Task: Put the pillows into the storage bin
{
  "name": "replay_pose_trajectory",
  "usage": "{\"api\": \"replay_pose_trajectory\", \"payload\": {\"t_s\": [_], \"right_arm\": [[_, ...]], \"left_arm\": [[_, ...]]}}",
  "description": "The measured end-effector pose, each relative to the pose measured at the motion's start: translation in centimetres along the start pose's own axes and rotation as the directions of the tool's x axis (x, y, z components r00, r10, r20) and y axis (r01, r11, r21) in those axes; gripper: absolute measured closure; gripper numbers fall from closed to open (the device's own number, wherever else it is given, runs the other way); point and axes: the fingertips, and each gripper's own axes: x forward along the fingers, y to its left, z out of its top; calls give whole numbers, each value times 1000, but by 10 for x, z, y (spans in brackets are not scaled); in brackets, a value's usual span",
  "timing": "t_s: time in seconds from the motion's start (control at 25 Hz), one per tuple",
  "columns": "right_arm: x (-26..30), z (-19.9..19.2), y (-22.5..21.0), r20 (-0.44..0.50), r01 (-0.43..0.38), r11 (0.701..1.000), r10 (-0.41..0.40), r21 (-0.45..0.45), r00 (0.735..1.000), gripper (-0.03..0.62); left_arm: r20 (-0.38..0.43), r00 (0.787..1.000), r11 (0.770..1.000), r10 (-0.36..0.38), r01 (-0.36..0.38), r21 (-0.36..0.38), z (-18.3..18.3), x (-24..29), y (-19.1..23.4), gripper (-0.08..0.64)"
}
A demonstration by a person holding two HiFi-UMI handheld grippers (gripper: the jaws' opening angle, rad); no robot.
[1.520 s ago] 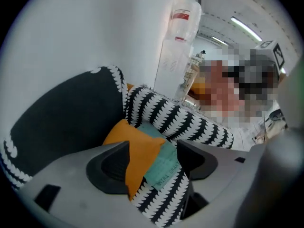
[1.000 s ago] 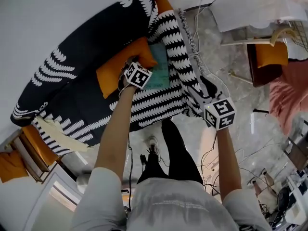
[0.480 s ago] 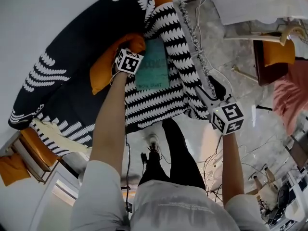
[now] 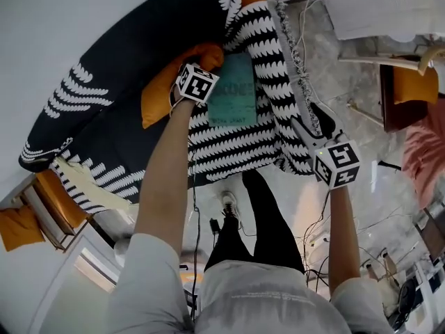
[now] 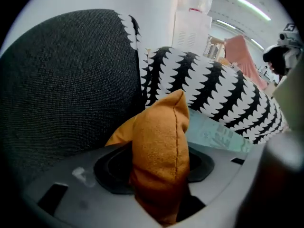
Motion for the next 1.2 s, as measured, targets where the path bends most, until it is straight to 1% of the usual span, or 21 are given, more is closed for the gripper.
{"api": "replay_pose_trajectory", "payload": {"t_s": [0.08, 0.16, 0.28, 0.32, 0.36, 0.48, 0.6, 0.68, 0.76, 0.88, 0.96, 1.08, 1.2], "right_arm": [[-7, 4, 3, 1, -3, 1000, 3, -13, 1000, 334], [-15, 10, 7, 12, 5, 1000, -5, -11, 1000, 336], [-29, 26, 19, 54, 21, 1000, -21, 7, 998, 336], [-33, 32, 25, 69, 19, 1000, -20, 4, 997, 336], [-37, 38, 31, 81, 15, 1000, -15, -6, 997, 336], [-48, 60, 52, 111, 0, 998, 6, -56, 994, 336], [-67, 80, 80, 158, -7, 996, 21, -92, 987, 336], [-87, 90, 104, 192, -3, 993, 26, -118, 981, 337], [-110, 98, 128, 227, 5, 989, 28, -145, 973, 337], [-149, 102, 165, 274, 22, 984, 27, -177, 961, 338], [-175, 97, 187, 284, 35, 977, 27, -210, 958, 342], [-215, 86, 217, 291, 54, 961, 28, -270, 956, 347], [-257, 79, 243, 321, 82, 952, 17, -295, 947, 348]], "left_arm": [[-6, 999, 998, 49, -48, 38, 2, -18, -2, 341], [11, 994, 991, 108, -108, 81, 1, -38, -4, 350], [44, 987, 980, 155, -159, 119, -6, -73, -11, 356], [55, 985, 979, 165, -170, 112, -8, -87, -14, 356], [73, 982, 980, 174, -180, 89, -8, -101, -15, 357], [157, 967, 980, 200, -195, -45, 0, -150, -16, 358], [262, 937, 968, 232, -195, -160, 5, -210, -16, 359], [316, 916, 961, 246, -188, -203, 3, -254, -22, 359], [355, 898, 958, 259, -191, -216, -3, -297, -31, 357], [414, 868, 957, 272, -197, -214, -19, -355, -48, 357], [453, 846, 955, 280, -198, -221, -30, -394, -62, 357], [495, 812, 946, 310, -213, -243, -52, -448, -87, 356], [529, 777, 936, 341, -230, -267, -79, -499, -116, 351]]}}
